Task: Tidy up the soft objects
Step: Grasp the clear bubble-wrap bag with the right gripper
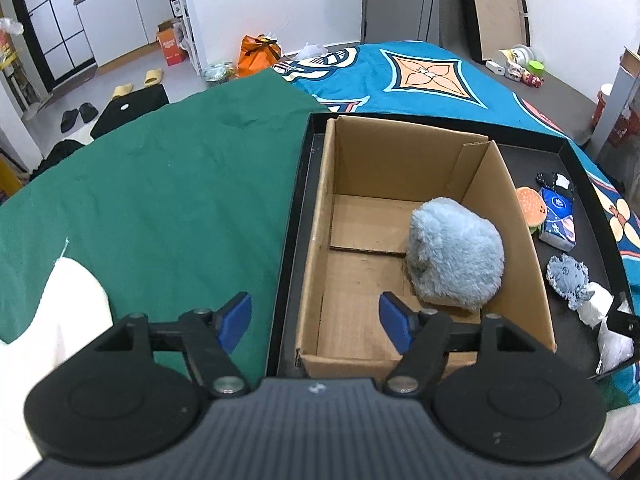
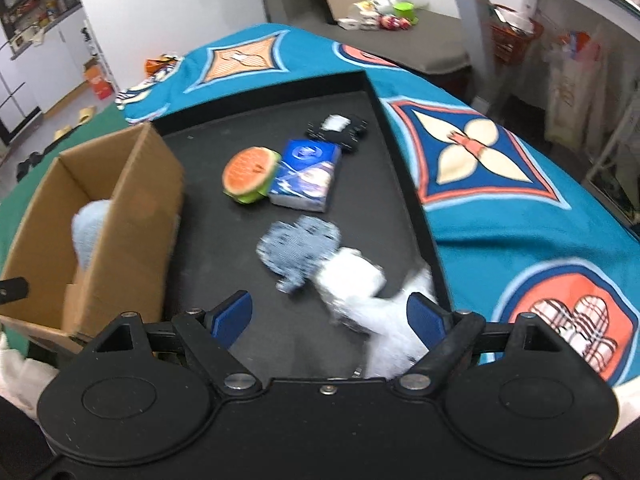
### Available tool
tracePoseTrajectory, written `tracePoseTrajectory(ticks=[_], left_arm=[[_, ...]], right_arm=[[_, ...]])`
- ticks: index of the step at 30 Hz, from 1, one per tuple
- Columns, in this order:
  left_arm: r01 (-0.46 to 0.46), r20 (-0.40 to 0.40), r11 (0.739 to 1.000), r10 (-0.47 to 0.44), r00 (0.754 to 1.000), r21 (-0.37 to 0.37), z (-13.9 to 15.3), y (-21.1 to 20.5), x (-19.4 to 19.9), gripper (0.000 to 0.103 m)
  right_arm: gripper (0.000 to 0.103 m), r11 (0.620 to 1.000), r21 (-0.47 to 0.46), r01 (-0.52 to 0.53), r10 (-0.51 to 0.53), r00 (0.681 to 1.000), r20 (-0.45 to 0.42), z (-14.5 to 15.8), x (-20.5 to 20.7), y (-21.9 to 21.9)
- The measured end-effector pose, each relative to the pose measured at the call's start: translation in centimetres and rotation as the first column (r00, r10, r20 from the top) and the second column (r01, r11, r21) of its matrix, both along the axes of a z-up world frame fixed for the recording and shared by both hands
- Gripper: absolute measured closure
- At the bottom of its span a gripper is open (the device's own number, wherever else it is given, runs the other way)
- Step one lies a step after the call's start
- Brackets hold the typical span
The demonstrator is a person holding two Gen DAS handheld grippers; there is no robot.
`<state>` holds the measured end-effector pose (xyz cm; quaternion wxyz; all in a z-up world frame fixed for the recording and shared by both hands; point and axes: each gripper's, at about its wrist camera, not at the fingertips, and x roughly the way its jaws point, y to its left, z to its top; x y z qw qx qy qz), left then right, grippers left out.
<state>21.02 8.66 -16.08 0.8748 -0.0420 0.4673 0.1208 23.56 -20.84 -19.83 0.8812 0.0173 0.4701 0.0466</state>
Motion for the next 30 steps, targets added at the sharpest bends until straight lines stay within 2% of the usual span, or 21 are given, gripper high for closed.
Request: tracePoseTrajectory(ticks=[10, 14, 22, 23, 24, 28, 30], left_arm=[[0.024, -0.023, 0.996, -0.023, 0.999, 0.086, 0.1, -1.5, 0.3, 0.033], [0.026, -0.031, 0.994, -0.023, 0.999, 0.106, 0.0, -1.7, 0.3, 0.032], [0.013, -0.039, 0.993, -0.008, 0.999, 0.121, 0.1, -1.9, 0.6, 0.032], [0.013, -0.04, 0.992, -0.008, 0.999, 0.123, 0.1, -2.0, 0.6, 0.032], [0.014, -0.042, 0.992, -0.009, 0.999, 0.124, 0.1, -2.0, 0.7, 0.032], [0.008, -0.043, 0.992, -0.003, 0.999, 0.123, 0.1, -1.9, 0.7, 0.032], [0.005, -0.041, 0.993, 0.0, 0.999, 0.116, 0.1, -1.8, 0.6, 0.032]], right_arm=[[0.021, 0.996, -0.046, 0.077, -0.079, 0.996, -0.038, -1.8, 0.4, -1.9], [0.032, 0.993, -0.046, 0.11, -0.112, 0.992, -0.063, -2.6, 0.5, -2.4], [0.046, 0.99, -0.048, 0.131, -0.135, 0.986, -0.094, -4.0, 0.9, -2.9], [0.05, 0.99, -0.049, 0.131, -0.135, 0.986, -0.094, -4.1, 1.1, -2.9], [0.058, 0.99, -0.051, 0.131, -0.135, 0.987, -0.09, -4.2, 1.1, -2.9], [0.067, 0.992, -0.028, 0.122, -0.123, 0.991, -0.06, -3.9, 0.9, -2.9], [0.076, 0.993, -0.001, 0.121, -0.121, 0.991, -0.051, -3.6, 0.8, -3.1]])
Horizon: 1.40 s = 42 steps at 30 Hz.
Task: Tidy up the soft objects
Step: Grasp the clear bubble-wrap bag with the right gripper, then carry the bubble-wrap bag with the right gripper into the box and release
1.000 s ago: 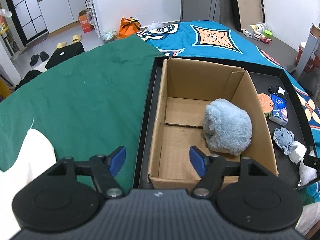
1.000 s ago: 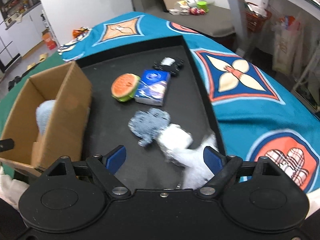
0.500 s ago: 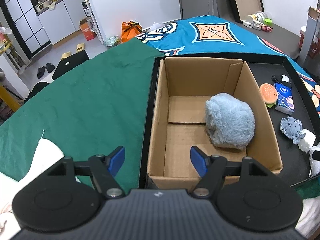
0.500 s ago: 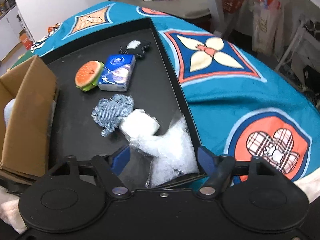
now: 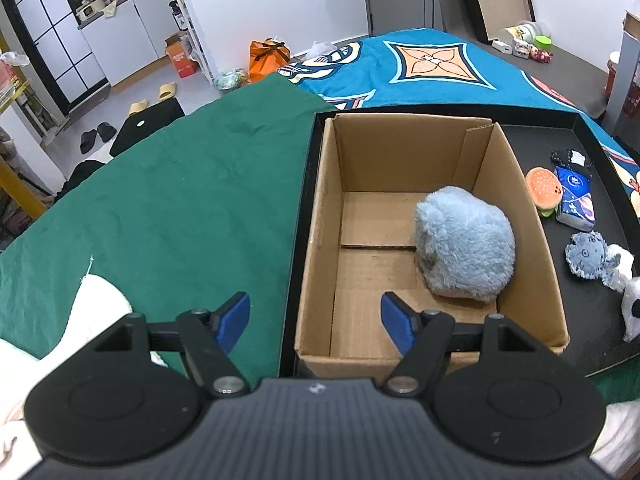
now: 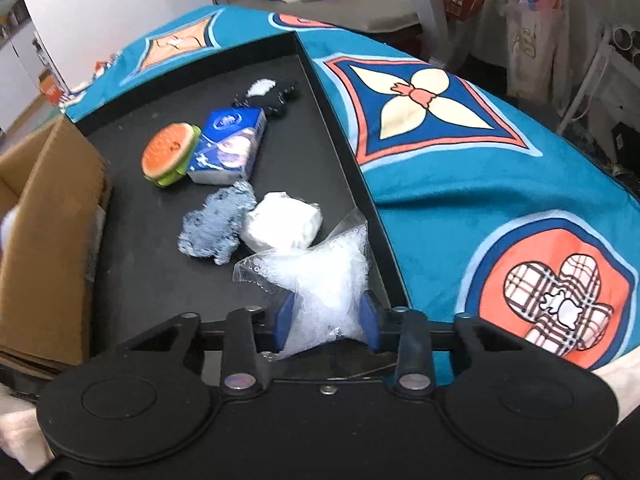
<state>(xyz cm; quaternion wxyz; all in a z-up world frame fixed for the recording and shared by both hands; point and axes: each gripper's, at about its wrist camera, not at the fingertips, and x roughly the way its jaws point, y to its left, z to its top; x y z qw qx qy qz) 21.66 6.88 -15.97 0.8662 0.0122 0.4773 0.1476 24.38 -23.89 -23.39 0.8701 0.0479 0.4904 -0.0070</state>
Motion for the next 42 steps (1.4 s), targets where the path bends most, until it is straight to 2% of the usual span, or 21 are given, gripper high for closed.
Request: tracePoseTrajectory(ticks=[7, 15, 28, 42], left_arm=[[-0.006, 0.009, 1.0, 0.006, 1.0, -0.019, 0.0, 0.4, -0.1, 0.032], [-0.017, 0.025, 0.999, 0.018, 1.0, -0.036, 0.1, 0.8, -0.3, 0.032], [-0.038, 0.042, 0.996, 0.041, 0.998, -0.078, 0.1, 1.6, -0.4, 0.032], [-0.064, 0.07, 0.988, 0.074, 0.995, -0.14, -0.1, 2.9, -0.7, 0.033]], right_arm=[[0.078, 0.999, 0.048, -0.02, 0.017, 0.997, 0.069, 1.8, -0.5, -0.1], [0.078, 0.997, 0.076, -0.026, 0.019, 0.995, 0.097, 3.4, -0.5, 0.0], [0.078, 0.989, 0.071, -0.127, 0.114, 0.979, 0.171, 6.1, 0.0, 2.7], [0.078, 0.962, 0.099, -0.254, 0.218, 0.935, 0.279, 9.4, 0.9, 6.4]])
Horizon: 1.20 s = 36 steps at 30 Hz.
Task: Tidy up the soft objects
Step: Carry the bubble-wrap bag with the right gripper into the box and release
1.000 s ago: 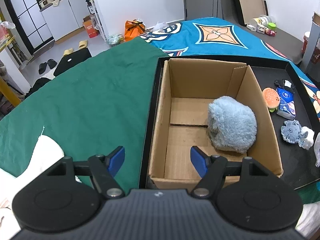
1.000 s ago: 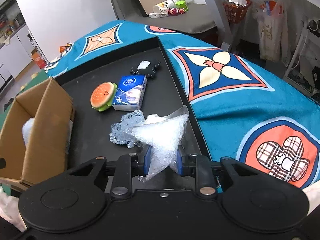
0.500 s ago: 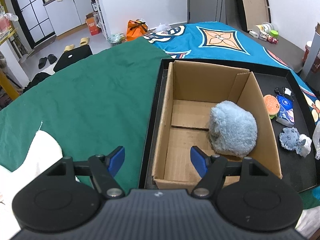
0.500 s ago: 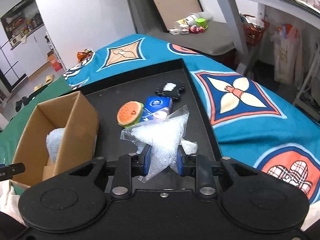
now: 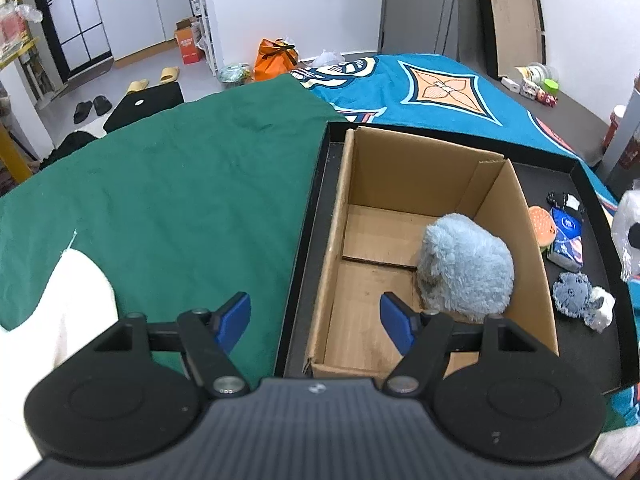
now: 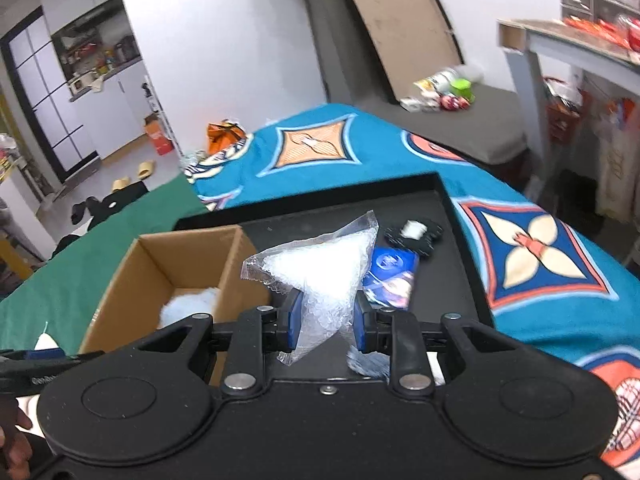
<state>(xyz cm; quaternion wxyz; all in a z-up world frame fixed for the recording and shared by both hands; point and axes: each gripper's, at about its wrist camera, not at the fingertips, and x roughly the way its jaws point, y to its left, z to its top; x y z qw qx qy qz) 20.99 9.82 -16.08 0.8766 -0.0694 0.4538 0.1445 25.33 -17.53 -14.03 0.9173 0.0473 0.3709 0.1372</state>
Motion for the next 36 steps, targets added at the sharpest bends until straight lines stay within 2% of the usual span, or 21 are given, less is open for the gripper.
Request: tracePoseTrajectory(ticks=[6, 12, 15, 20, 25, 28, 31, 34, 35, 36], left_arm=[[-0.013, 0.019, 0.999, 0.014, 1.0, -0.039, -0.1, 0.7, -0.1, 0.038], [-0.026, 0.014, 0.997, 0.027, 1.0, -0.077, -0.3, 1.4, -0.1, 0.047], [-0.036, 0.005, 0.994, 0.037, 0.999, -0.101, -0.6, 1.8, 0.0, 0.053], [-0.05, -0.009, 0.989, 0.049, 0.999, -0.137, -1.0, 2.3, 0.1, 0.073], [-0.048, -0.011, 0.986, 0.047, 0.999, -0.162, -1.3, 2.6, 0.2, 0.088], [-0.042, -0.004, 0.984, 0.042, 0.999, -0.175, -1.3, 2.7, 0.1, 0.092], [-0.046, 0.001, 0.981, 0.046, 0.999, -0.188, -1.4, 2.9, 0.1, 0.092], [-0.051, 0.003, 0.979, 0.052, 0.999, -0.196, -1.5, 3.0, 0.1, 0.092], [-0.05, 0.003, 0.979, 0.052, 0.999, -0.196, -1.5, 3.1, 0.0, 0.092], [-0.047, 0.006, 0.979, 0.049, 0.999, -0.2, -1.5, 3.0, 0.0, 0.092]], right_arm=[[0.078, 0.999, -0.002, -0.047, 0.047, 0.999, 0.019, 1.2, 0.5, 2.3], [0.077, 0.995, -0.007, -0.104, 0.105, 0.994, 0.034, 2.3, 0.9, 4.8], [0.077, 0.992, -0.007, -0.123, 0.123, 0.992, 0.032, 2.7, 1.2, 5.9], [0.077, 0.986, -0.019, -0.165, 0.165, 0.986, 0.02, 2.7, 1.5, 7.9], [0.077, 0.978, -0.031, -0.206, 0.207, 0.978, 0.01, 2.8, 1.7, 9.6], [0.077, 0.972, -0.041, -0.229, 0.23, 0.973, 0.009, 2.9, 1.8, 10.5], [0.076, 0.969, -0.036, -0.245, 0.246, 0.969, 0.016, 3.2, 1.9, 11.3], [0.065, 0.958, -0.025, -0.287, 0.287, 0.958, 0.014, 3.4, 2.2, 12.1], [0.053, 0.956, -0.034, -0.291, 0.291, 0.957, 0.004, 3.3, 2.2, 12.3], [0.047, 0.955, -0.037, -0.295, 0.295, 0.956, 0.0, 3.2, 2.1, 12.3]])
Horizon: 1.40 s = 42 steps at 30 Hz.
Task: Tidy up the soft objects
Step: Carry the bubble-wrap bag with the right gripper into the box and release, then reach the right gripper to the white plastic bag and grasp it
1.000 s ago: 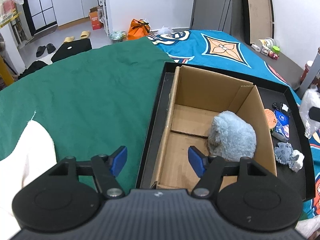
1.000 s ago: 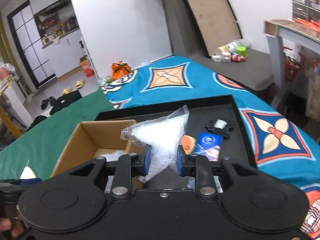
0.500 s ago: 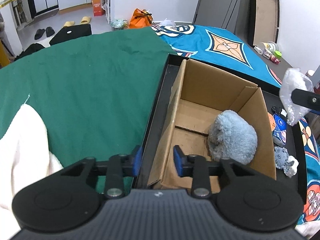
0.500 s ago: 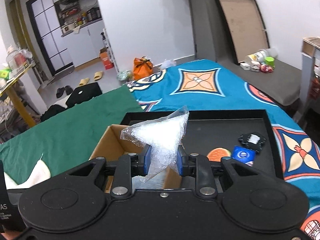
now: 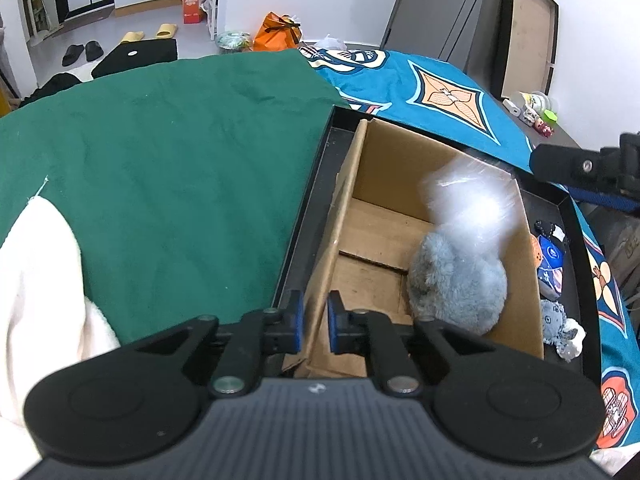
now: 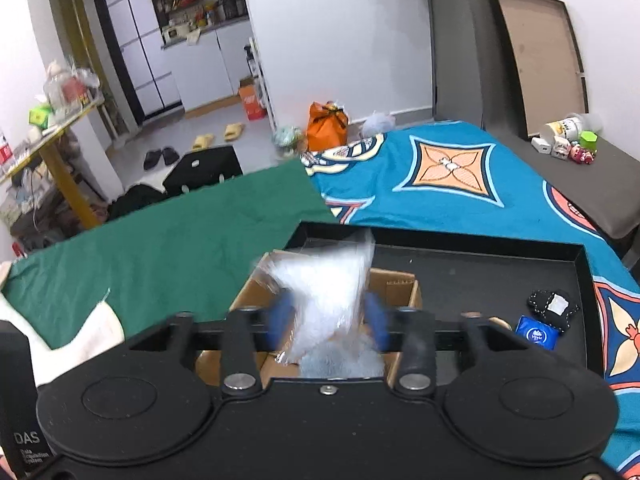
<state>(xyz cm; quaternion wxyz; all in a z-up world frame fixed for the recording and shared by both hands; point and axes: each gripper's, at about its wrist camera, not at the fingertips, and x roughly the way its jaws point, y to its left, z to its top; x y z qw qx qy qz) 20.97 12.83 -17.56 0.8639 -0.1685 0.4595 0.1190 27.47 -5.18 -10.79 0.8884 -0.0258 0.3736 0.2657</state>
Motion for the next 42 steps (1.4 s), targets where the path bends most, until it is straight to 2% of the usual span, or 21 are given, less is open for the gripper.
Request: tracePoseTrajectory(ticks=[3, 18, 32, 35, 42], left_arm=[[-0.006, -0.002, 1.0, 0.006, 1.0, 0.002, 0.0, 0.1, 0.0, 0.092], [0.015, -0.024, 0.999, -0.014, 1.0, 0.045, 0.3, -0.7, 0.2, 0.087], [0.057, -0.016, 0.987, -0.055, 0.998, 0.148, 1.0, -2.4, 0.0, 0.055], [0.064, -0.015, 0.984, -0.062, 0.998, 0.167, 1.1, -2.8, 0.0, 0.05], [0.072, -0.027, 0.973, -0.067, 0.997, 0.219, 1.2, -3.5, 0.2, 0.046]], right_arm=[[0.04, 1.0, -0.007, 0.004, -0.004, 1.0, -0.009, -0.3, -0.2, -0.2], [0.036, 0.995, -0.008, 0.102, -0.102, 0.992, -0.077, -2.6, -2.2, -5.0], [0.029, 0.985, 0.006, 0.17, -0.169, 0.984, -0.061, -4.1, -3.5, -8.8], [0.029, 0.983, 0.002, 0.186, -0.185, 0.98, -0.069, -4.9, -3.7, -9.6], [0.029, 0.966, 0.003, 0.258, -0.257, 0.962, -0.092, -6.5, -3.3, -12.5]])
